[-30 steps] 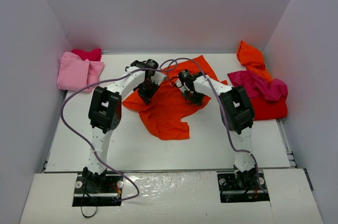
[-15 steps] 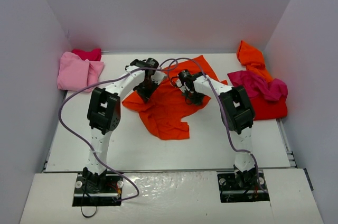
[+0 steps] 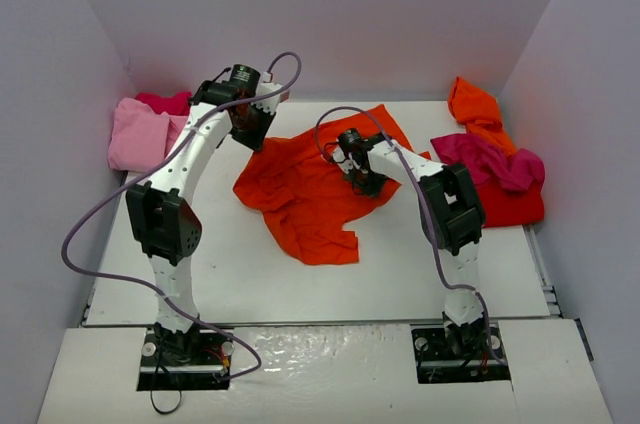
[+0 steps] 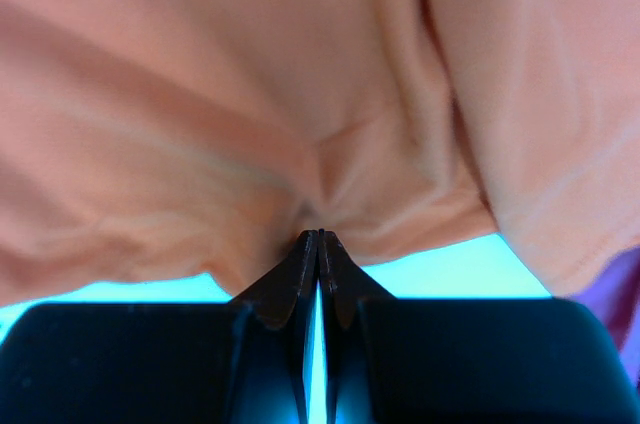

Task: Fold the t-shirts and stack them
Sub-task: Flatten out the tshirt

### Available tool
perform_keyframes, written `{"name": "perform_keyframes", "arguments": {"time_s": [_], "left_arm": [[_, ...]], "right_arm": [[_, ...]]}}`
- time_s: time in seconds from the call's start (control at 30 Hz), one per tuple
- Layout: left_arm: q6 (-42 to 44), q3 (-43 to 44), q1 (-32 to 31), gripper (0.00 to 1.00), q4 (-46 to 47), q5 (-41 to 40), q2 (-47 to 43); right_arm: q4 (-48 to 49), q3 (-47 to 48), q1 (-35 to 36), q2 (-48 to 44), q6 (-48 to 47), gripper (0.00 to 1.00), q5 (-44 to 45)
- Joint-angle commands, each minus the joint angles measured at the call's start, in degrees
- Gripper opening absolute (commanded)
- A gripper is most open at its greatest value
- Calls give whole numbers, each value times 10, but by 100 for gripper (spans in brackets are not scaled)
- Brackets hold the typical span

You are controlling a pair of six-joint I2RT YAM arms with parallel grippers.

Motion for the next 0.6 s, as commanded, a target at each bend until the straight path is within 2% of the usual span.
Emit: {"name": "perform_keyframes", "arguments": {"time_s": [0.0,0.17,0.57], "left_arm": [[3,36,15,0,-19,3,-7],[0,40,23,0,-19,-1,0],[8,-15,28,0,2,-19,-31]], "right_arm": [[-28,64,-8,-91,-22,0,26],[-30,140,-42,-60,-36,0,25],[-53,247,-63,134,-63,0,29]]}}
